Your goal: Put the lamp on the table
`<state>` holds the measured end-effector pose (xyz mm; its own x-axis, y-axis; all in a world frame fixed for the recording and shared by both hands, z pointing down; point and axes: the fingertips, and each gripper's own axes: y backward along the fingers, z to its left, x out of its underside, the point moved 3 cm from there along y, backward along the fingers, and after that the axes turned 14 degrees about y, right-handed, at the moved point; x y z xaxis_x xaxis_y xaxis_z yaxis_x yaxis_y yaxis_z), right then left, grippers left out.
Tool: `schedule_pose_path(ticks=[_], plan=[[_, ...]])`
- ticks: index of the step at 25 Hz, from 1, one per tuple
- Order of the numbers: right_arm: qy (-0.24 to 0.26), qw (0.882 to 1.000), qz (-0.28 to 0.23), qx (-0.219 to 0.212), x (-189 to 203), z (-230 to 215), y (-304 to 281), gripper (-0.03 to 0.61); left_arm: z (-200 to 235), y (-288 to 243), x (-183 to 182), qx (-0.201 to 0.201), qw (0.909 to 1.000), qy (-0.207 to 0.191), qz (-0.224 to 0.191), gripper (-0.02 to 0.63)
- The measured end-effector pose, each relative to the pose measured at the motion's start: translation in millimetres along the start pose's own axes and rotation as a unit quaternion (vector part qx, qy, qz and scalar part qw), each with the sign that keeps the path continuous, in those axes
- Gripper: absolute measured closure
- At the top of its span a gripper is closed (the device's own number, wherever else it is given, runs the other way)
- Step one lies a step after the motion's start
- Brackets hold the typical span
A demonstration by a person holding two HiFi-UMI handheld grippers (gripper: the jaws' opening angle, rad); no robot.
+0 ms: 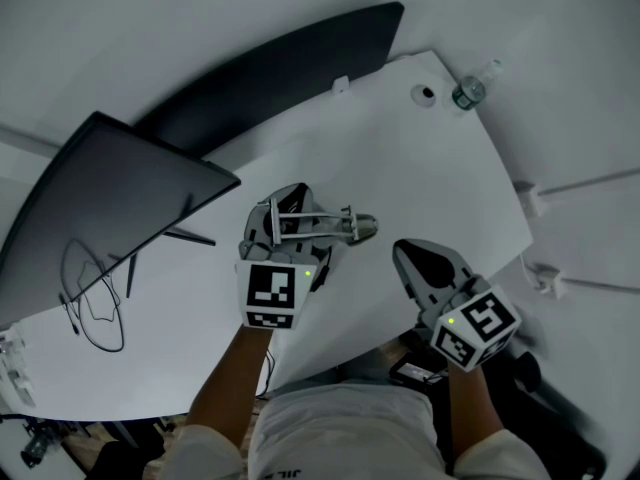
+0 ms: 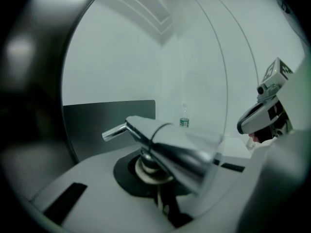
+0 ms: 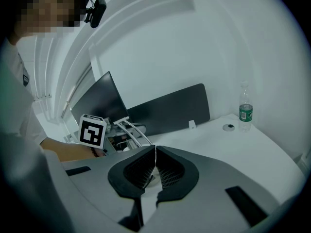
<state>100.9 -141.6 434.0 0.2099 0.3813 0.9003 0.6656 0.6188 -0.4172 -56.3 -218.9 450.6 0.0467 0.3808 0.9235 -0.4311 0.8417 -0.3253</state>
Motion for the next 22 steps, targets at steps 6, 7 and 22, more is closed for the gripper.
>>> schedule_pose_path(ticks=[6, 7, 22], plan=[[-0.001, 1.0, -0.001, 0.0, -0.3, -1.5, -0.2, 0.546, -3.4, 0.4, 2.8, 0.0, 1.0, -0.009, -0.004, 0.607], [-0.002, 1.0, -0.002, 0.001, -0.1, -1.3, 0.2, 0.546, -3.7, 0.7, 3.0, 0.0, 0.9999, -0.009, -0.004, 0.607], [-0.004, 1.0, -0.001, -0.002, 0.5, 3.3, 1.1, 0.546, -6.2, 4.7, 7.8, -0.011, 0.9996, -0.016, -0.019, 0.603]])
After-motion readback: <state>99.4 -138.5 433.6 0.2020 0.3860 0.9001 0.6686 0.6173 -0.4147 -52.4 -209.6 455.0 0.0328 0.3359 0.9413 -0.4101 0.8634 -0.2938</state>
